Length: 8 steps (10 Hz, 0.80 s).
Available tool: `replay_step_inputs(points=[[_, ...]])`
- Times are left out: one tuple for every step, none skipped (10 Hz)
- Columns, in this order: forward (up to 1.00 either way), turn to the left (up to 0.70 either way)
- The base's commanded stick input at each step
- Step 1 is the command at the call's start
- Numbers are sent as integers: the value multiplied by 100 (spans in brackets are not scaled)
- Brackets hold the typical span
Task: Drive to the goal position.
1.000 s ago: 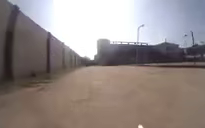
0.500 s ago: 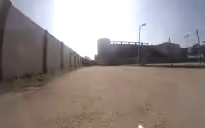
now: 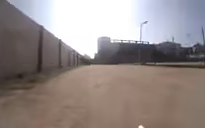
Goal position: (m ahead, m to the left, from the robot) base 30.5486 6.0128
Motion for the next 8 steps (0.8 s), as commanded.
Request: replay_step_inputs(points=[[100, 0], [100, 0], [100, 0], [100, 0], [100, 0], [100, 0], [100, 0], [100, 0]])
